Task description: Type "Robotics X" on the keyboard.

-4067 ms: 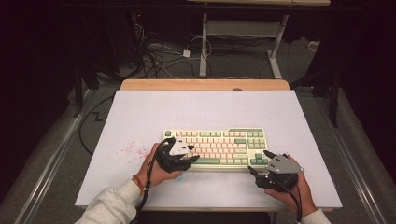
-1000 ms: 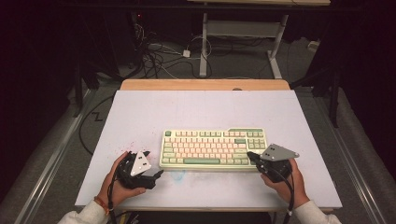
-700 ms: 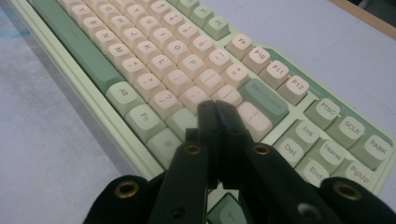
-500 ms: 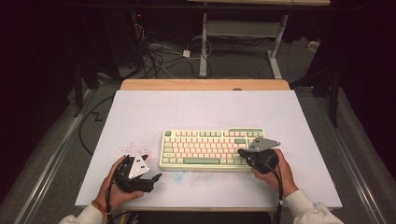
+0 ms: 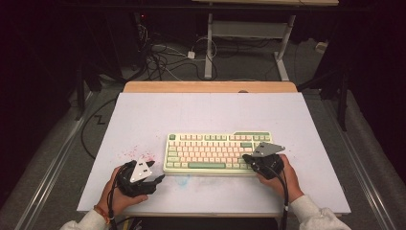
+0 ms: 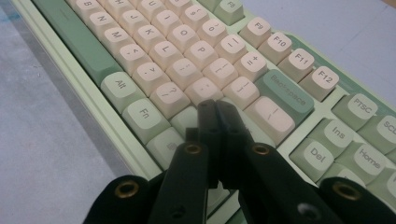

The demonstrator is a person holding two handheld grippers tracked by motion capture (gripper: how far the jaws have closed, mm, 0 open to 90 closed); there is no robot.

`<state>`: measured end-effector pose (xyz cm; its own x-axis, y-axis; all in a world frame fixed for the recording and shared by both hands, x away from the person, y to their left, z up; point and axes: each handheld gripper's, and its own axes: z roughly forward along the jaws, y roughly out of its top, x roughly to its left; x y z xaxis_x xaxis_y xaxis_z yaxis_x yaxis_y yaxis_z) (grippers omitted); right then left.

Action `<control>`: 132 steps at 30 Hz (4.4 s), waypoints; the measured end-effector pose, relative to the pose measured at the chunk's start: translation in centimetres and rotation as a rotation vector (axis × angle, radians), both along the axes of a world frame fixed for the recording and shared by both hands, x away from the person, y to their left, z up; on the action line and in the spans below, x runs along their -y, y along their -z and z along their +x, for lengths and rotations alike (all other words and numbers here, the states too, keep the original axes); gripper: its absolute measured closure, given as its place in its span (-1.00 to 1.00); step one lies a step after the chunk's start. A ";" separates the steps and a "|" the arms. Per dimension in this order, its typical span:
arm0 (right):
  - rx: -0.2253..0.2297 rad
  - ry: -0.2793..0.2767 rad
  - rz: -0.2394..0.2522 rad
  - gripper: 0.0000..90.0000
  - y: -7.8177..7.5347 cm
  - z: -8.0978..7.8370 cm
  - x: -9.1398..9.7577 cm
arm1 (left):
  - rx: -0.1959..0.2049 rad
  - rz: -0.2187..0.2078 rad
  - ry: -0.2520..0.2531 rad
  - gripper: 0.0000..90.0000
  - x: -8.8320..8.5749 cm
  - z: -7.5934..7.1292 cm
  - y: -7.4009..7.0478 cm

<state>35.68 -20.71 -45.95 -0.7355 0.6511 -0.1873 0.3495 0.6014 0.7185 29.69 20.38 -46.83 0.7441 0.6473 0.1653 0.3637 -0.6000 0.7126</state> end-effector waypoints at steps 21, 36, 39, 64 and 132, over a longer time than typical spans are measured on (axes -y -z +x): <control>0.011 0.009 0.001 1.00 0.2 -0.2 -0.1 | -0.069 -0.010 0.082 0.94 1.7 2.5 -1.8; 0.015 0.013 -0.001 1.00 0.2 -0.3 -0.1 | -0.064 0.030 0.134 0.93 4.3 4.4 -3.0; 0.016 0.013 -0.001 1.00 0.2 -0.3 -0.1 | -0.070 0.037 0.140 0.92 5.0 4.8 -3.2; 0.015 0.019 -0.007 1.00 0.2 -0.3 -0.2 | -0.086 0.104 0.210 0.94 9.4 6.9 -2.5; 0.105 0.053 0.106 0.69 -2.9 -1.4 0.6 | 0.096 0.057 0.067 0.06 8.6 6.5 -3.2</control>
<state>34.28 -21.32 -43.05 -0.6794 0.7088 -0.1896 0.2979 0.5027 0.8115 36.16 11.75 -43.61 0.7642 0.5843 0.2730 0.2532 -0.6612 0.7062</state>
